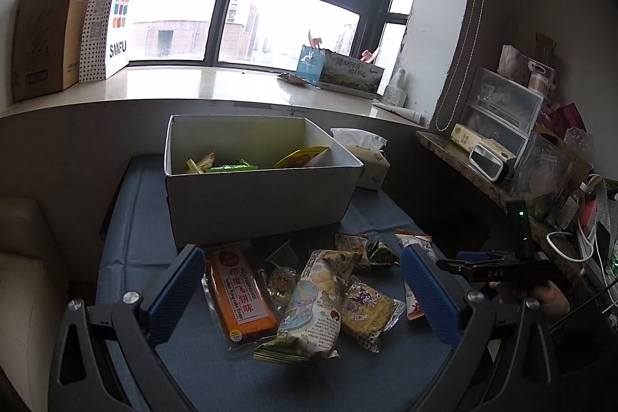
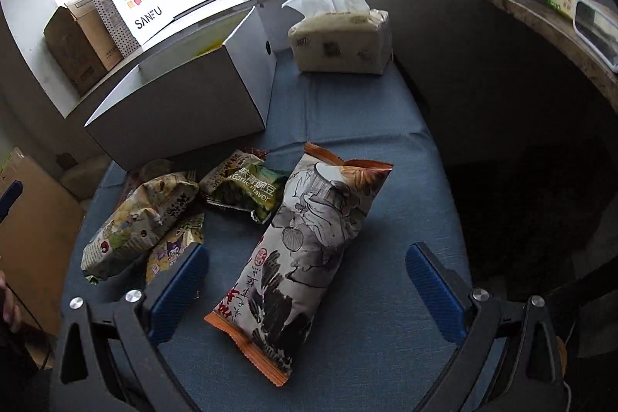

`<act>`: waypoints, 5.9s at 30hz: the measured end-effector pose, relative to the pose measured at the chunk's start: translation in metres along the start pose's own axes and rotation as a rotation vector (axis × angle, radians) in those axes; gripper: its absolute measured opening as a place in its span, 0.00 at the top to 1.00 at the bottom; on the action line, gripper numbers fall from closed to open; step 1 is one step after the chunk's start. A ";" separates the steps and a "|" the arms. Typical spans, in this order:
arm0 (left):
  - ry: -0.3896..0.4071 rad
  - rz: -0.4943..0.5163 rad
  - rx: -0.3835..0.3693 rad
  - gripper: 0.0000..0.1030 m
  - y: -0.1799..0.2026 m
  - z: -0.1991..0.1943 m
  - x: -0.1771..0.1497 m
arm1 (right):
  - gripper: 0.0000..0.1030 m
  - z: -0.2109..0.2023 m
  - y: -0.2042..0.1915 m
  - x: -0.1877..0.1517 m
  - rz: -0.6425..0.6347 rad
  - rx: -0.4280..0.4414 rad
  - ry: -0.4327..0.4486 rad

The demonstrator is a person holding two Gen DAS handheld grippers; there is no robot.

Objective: Organize snacks
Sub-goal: 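Withdraw both tools from the box, then grasp the long illustrated snack bag with the right gripper while the left grasps the egg-roll pack, then carry both long snack bags into the box and open both grippers, then withdraw both tools back over the remaining snacks, then grasp the jelly cup with the right gripper while the left grasps the orange flying-cake pack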

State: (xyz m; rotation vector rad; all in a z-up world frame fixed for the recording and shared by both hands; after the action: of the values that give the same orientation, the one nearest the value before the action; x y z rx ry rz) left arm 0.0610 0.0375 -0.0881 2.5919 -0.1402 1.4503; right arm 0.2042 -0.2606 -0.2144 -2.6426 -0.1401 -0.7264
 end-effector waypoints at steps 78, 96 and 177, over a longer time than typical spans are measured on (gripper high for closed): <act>0.093 -0.007 -0.015 0.67 -0.039 0.036 0.078 | 0.64 -0.062 -0.110 0.062 -0.136 0.402 0.170; -0.144 -0.232 0.179 0.41 -0.167 0.206 0.125 | 0.23 0.111 -0.208 0.224 -0.161 0.198 -0.069; -0.333 -0.070 0.145 0.00 -0.049 0.129 -0.068 | 0.68 0.050 -0.141 -0.025 -0.406 0.202 -0.064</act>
State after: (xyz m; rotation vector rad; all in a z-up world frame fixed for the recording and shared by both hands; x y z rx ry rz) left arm 0.1412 0.0604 -0.2174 2.9057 0.0166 1.0315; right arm 0.1784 -0.1115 -0.2177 -2.4659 -0.7438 -0.7068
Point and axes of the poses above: each gripper's, at about its wrist camera, not at the fingertips, and z roughly the way its jaws point, y to its right, x to its top, the point moved 5 cm from there along z, roughly the way its jaws point, and after that the axes turned 10 degrees about z, right-handed, at the moved point
